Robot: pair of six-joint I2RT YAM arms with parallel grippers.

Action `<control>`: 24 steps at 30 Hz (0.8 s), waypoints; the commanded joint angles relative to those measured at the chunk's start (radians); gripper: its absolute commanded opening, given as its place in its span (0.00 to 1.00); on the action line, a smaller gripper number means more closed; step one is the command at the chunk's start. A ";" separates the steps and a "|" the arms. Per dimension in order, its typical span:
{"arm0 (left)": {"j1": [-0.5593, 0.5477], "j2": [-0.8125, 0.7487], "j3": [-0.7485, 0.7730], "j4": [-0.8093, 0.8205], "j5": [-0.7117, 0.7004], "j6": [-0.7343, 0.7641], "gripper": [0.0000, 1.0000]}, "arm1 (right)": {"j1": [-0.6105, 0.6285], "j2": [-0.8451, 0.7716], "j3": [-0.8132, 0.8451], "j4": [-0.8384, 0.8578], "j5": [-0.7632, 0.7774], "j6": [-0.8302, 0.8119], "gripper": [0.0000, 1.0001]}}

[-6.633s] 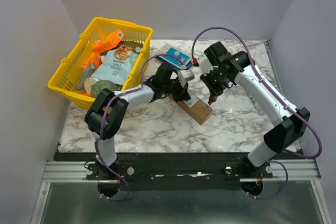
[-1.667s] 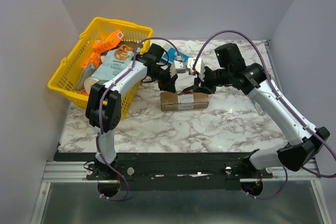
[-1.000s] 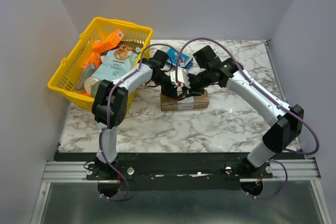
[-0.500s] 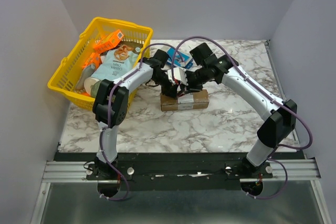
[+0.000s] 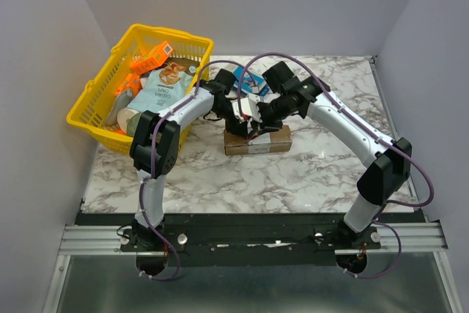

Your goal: Unpack the express box

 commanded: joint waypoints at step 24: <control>-0.009 0.071 0.022 0.013 -0.054 0.008 0.15 | 0.012 0.005 0.041 -0.065 0.040 -0.008 0.00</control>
